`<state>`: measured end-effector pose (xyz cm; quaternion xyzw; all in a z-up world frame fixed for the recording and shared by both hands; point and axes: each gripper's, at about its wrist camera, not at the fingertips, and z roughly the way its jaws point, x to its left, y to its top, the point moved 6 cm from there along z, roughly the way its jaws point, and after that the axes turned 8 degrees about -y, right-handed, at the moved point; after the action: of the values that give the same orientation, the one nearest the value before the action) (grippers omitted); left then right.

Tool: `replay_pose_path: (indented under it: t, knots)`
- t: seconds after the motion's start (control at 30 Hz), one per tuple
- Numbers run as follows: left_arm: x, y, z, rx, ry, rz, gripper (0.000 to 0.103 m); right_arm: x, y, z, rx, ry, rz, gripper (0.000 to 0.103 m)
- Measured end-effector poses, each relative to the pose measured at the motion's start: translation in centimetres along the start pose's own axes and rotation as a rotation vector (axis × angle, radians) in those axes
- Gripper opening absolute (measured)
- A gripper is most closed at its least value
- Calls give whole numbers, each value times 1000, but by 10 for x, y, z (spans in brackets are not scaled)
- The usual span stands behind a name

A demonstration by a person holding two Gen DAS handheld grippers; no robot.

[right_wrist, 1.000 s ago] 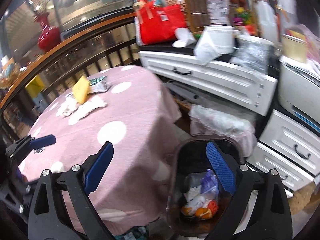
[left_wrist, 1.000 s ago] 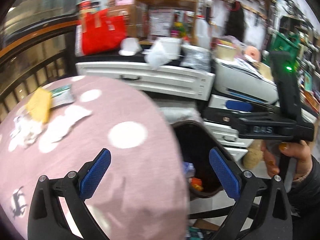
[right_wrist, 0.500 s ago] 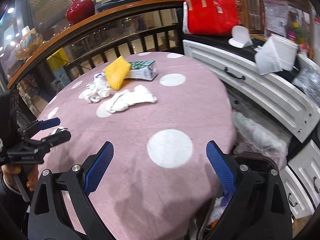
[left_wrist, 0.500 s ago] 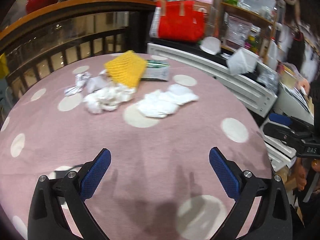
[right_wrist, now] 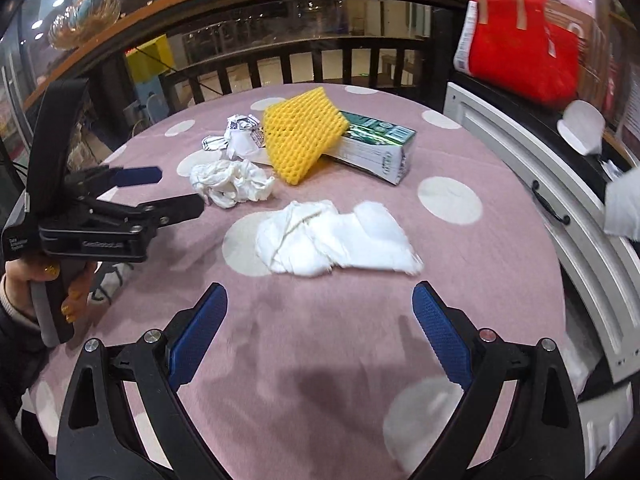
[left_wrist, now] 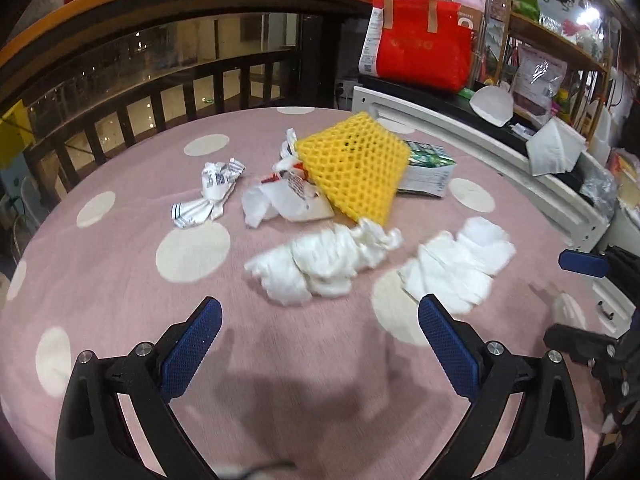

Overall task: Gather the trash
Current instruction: 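Grasp a white tissue with the left tool while the right tool grasps another tissue, then carry the tissue over the black bin and open the right tool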

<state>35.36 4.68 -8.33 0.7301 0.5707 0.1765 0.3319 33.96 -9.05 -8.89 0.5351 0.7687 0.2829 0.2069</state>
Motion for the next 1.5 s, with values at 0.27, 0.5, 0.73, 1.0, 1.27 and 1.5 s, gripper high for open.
replay_pose_path:
  t: [0.27, 0.5, 0.73, 1.0, 1.27, 1.5]
  knots:
    - [2, 12, 34, 69, 5, 52, 68, 1, 20, 56, 79, -20, -38, 70]
    - [4, 3, 34, 84, -2, 18, 22, 8, 19, 60, 86, -24, -87, 20]
    - [-3, 1, 13, 41, 12, 0, 19, 8, 12, 44, 42, -47, -89, 16]
    - [-13, -4, -34, -51, 28, -25, 19, -6, -6, 1, 4, -39, -32, 16]
    - [-40, -14, -66, -109, -2, -21, 19, -29, -27, -44, -44, -46, 38, 16]
    - [-71, -24, -80, -126, -45, 4, 19, -50, -54, -74, -62, -59, 98, 16]
